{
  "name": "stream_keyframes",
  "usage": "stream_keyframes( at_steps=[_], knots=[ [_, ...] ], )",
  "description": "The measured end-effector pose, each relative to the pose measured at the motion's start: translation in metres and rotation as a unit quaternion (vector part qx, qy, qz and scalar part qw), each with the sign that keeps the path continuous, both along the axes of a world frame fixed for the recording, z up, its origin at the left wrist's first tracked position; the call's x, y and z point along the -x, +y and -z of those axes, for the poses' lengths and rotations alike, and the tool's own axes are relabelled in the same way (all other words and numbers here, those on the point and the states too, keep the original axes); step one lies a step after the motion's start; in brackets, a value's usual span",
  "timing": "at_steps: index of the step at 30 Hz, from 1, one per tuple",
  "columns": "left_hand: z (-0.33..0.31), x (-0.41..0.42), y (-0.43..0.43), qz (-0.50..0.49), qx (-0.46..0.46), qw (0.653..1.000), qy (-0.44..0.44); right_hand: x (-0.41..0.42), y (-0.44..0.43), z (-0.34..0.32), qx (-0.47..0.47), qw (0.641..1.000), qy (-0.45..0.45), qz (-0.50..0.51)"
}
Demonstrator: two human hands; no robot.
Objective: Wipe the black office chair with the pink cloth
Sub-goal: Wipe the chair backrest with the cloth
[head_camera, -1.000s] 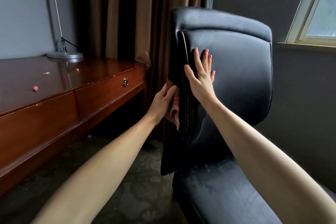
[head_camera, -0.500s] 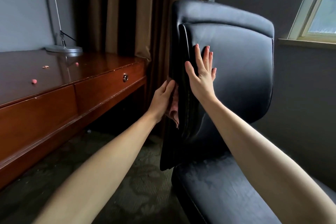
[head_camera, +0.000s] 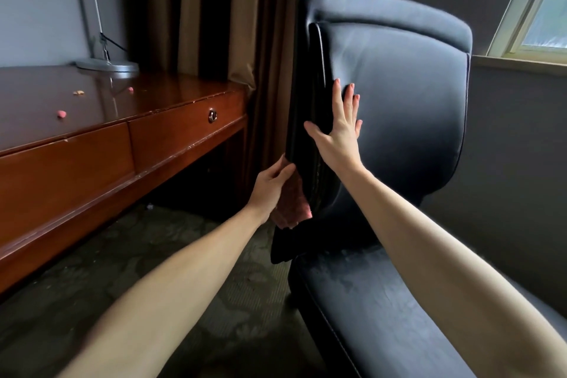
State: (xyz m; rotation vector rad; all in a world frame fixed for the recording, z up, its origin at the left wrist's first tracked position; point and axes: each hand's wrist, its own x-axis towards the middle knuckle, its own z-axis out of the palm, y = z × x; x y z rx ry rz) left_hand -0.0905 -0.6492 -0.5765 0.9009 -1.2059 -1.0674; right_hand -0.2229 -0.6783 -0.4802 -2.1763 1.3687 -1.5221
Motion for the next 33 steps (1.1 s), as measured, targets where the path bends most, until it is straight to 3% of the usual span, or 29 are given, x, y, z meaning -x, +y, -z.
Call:
stream_keyframes(
  at_steps=[3,7,26,33],
  knots=[
    [-0.032,0.001,-0.009,-0.035,0.02,0.999,0.028,0.002,-0.001,0.001,0.005,1.0,0.006,0.0],
    [-0.054,-0.003,-0.019,-0.028,0.048,0.998,-0.028,0.001,-0.002,0.002,0.011,1.0,0.005,0.003],
    [0.034,-0.002,-0.017,0.007,-0.05,0.998,-0.025,-0.004,-0.011,0.009,0.029,1.0,-0.005,0.005],
    [0.028,0.008,-0.008,-0.023,-0.039,0.998,0.036,0.0,-0.009,0.008,0.031,0.999,-0.012,-0.005]
  ],
)
